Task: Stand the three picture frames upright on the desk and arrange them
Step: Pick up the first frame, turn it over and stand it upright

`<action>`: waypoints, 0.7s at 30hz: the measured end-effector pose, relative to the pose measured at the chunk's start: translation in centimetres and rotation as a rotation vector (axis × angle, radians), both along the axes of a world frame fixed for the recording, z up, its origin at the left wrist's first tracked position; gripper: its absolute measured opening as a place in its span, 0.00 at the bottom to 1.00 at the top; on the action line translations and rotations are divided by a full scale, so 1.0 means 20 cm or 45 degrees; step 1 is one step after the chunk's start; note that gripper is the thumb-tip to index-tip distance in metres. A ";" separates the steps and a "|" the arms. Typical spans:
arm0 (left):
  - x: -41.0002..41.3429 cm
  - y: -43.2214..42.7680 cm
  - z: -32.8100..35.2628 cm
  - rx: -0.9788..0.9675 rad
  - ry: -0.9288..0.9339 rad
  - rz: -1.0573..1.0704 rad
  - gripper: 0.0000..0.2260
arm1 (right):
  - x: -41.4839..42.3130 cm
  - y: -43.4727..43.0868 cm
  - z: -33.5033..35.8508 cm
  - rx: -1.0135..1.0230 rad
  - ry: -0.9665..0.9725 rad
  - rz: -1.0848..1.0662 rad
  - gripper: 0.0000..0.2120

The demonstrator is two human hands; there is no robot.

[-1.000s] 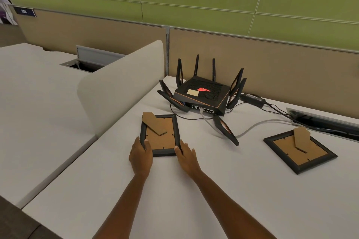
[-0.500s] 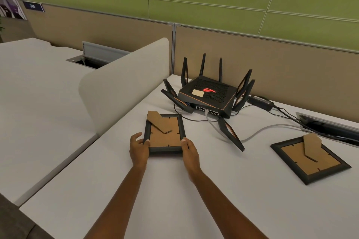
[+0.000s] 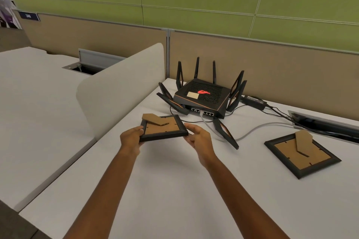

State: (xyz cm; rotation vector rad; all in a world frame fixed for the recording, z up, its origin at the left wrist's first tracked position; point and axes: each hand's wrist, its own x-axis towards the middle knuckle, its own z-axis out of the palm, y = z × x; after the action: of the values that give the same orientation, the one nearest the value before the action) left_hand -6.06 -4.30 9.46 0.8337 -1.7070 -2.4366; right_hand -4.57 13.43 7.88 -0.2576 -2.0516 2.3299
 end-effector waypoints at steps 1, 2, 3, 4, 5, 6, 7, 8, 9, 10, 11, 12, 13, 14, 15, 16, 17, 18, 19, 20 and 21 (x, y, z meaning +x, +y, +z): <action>0.01 0.00 0.03 0.041 0.013 -0.023 0.09 | 0.01 0.02 0.02 0.053 0.044 0.029 0.19; 0.02 0.00 0.06 0.069 0.028 -0.049 0.06 | 0.01 0.04 0.04 0.155 0.087 0.056 0.19; 0.03 0.00 0.09 0.081 0.045 -0.075 0.06 | 0.01 0.07 0.06 0.314 0.134 0.078 0.20; 0.03 0.00 0.12 0.081 0.059 -0.099 0.07 | 0.01 0.09 0.07 0.511 0.191 0.102 0.21; 0.04 0.01 0.14 0.078 0.064 -0.130 0.08 | 0.02 0.11 0.08 0.704 0.256 0.123 0.22; 0.04 0.02 0.16 0.079 0.069 -0.170 0.07 | 0.02 0.13 0.09 0.861 0.330 0.139 0.22; 0.05 0.04 0.18 0.088 0.066 -0.217 0.05 | 0.03 0.16 0.10 0.966 0.399 0.153 0.22; 0.07 0.06 0.21 0.106 0.056 -0.264 0.05 | 0.04 0.18 0.12 1.027 0.449 0.159 0.21; 0.08 0.08 0.23 0.136 0.044 -0.302 0.04 | 0.05 0.21 0.14 1.052 0.480 0.154 0.20; 0.10 0.10 0.25 0.186 0.033 -0.327 0.05 | 0.06 0.24 0.16 1.044 0.504 0.145 0.18; 0.11 0.13 0.28 0.248 0.030 -0.345 0.06 | 0.08 0.28 0.18 1.006 0.534 0.140 0.15; 0.13 0.15 0.30 0.307 0.032 -0.362 0.07 | 0.10 0.31 0.19 0.962 0.565 0.140 0.12; 0.14 0.17 0.33 0.336 0.038 -0.381 0.07 | 0.12 0.34 0.21 0.932 0.590 0.130 0.09; 0.14 0.20 0.35 0.338 0.055 -0.404 0.06 | 0.15 0.37 0.22 0.913 0.612 0.101 0.07; 0.15 0.23 0.38 0.318 0.081 -0.430 0.06 | 0.17 0.40 0.23 0.887 0.632 0.060 0.05; 0.16 0.26 0.40 0.286 0.107 -0.462 0.07 | 0.19 0.43 0.23 0.844 0.653 0.022 0.04; 0.16 0.30 0.41 0.217 0.122 -0.507 0.09 | 0.21 0.45 0.24 0.778 0.666 -0.008 0.06; 0.17 0.34 0.42 0.122 0.122 -0.566 0.10 | 0.23 0.47 0.25 0.694 0.660 -0.032 0.10; 0.18 0.37 0.42 0.019 0.110 -0.631 0.13 | 0.25 0.49 0.25 0.591 0.641 -0.053 0.13; 0.18 0.41 0.41 -0.065 0.093 -0.689 0.15 | 0.26 0.51 0.26 0.488 0.622 -0.073 0.13; 0.18 0.44 0.39 -0.143 0.081 -0.722 0.18 | 0.28 0.54 0.26 0.396 0.608 -0.095 0.13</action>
State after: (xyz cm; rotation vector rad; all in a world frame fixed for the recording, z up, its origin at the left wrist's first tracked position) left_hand -2.37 4.56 17.29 0.2745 -2.2765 -2.6043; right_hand 0.96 24.18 13.11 0.2078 -2.0597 1.7677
